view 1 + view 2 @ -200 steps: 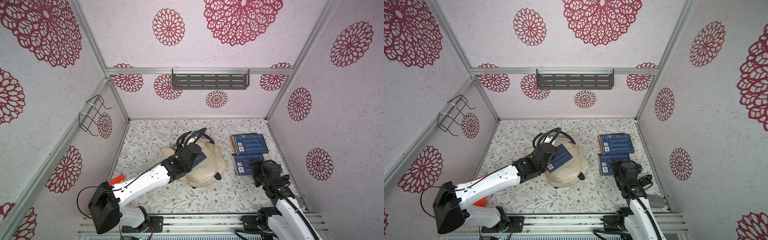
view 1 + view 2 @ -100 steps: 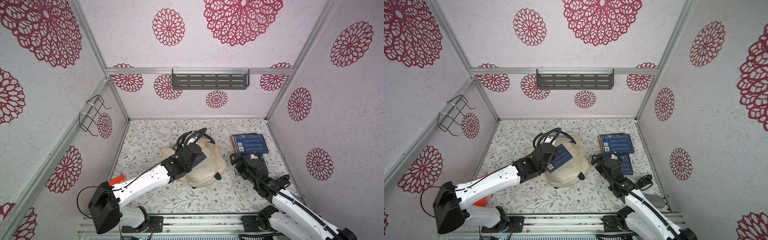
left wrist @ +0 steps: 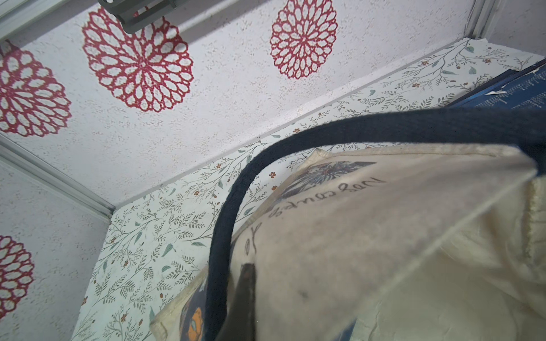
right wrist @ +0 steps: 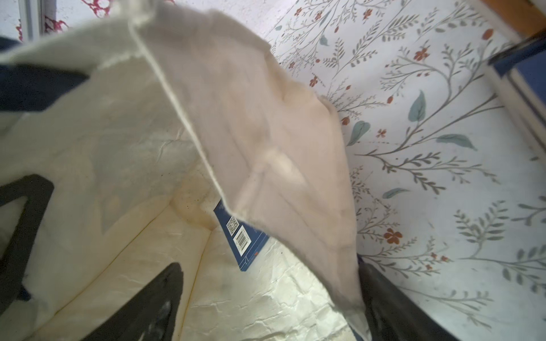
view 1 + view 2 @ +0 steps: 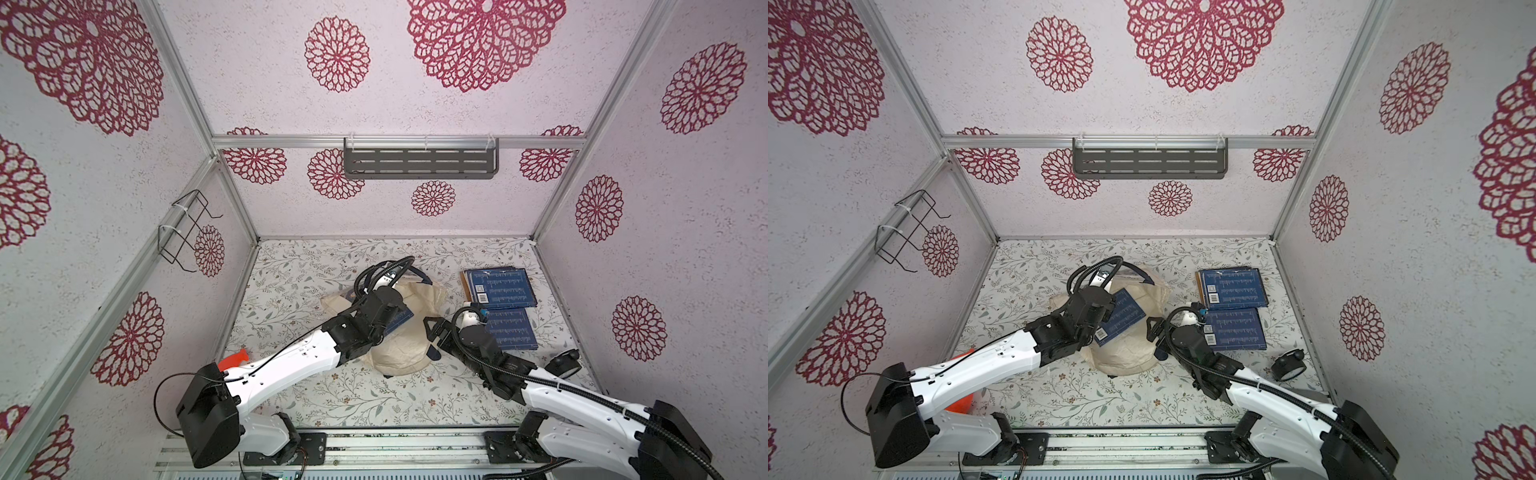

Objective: Take out the books from the canvas bag
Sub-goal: Pick up the book from the canvas bag.

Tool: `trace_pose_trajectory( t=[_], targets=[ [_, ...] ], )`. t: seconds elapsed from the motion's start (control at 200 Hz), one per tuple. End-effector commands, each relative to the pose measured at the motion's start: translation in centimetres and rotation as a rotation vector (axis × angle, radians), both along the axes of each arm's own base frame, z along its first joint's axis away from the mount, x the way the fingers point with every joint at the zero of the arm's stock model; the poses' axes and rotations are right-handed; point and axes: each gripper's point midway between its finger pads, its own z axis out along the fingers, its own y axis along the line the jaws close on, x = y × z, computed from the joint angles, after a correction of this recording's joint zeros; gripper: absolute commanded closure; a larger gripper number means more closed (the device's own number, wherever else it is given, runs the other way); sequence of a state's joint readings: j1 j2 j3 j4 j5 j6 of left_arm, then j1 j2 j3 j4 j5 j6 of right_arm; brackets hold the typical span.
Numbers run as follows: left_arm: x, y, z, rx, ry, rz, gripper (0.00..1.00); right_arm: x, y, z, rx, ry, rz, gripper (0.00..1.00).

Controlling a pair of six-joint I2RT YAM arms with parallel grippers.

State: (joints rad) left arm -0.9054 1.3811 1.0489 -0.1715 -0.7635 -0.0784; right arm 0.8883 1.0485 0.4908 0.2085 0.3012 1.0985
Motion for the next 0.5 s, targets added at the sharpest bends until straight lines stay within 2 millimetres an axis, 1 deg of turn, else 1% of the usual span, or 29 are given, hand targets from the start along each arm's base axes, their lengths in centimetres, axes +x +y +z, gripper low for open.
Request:
trace_pose_trajectory(
  t=[0.0, 0.085, 0.155, 0.335, 0.495],
  targets=[
    [-0.3, -0.7, 1.8, -0.071, -0.032, -0.025, 1.00, 0.4, 1.8, 2.4, 0.026, -0.084, 0.002, 0.07],
    [-0.3, -0.8, 1.9, -0.073, -0.032, -0.028, 1.00, 0.0, 3.2, 2.4, 0.013, -0.089, 0.030, 0.07],
    [-0.4, -0.8, 1.9, -0.075, -0.032, -0.027, 1.00, -0.4, 3.7, 2.8, -0.001, -0.109, 0.033, 0.08],
    [-0.3, -0.8, 1.9, -0.074, -0.031, -0.026, 1.00, -1.5, 3.1, 3.9, -0.036, -0.153, -0.025, 0.07],
    [-0.2, -0.8, 1.8, -0.065, -0.031, -0.023, 1.00, -2.5, 3.6, 4.7, -0.025, -0.153, -0.006, 0.07]
  ],
)
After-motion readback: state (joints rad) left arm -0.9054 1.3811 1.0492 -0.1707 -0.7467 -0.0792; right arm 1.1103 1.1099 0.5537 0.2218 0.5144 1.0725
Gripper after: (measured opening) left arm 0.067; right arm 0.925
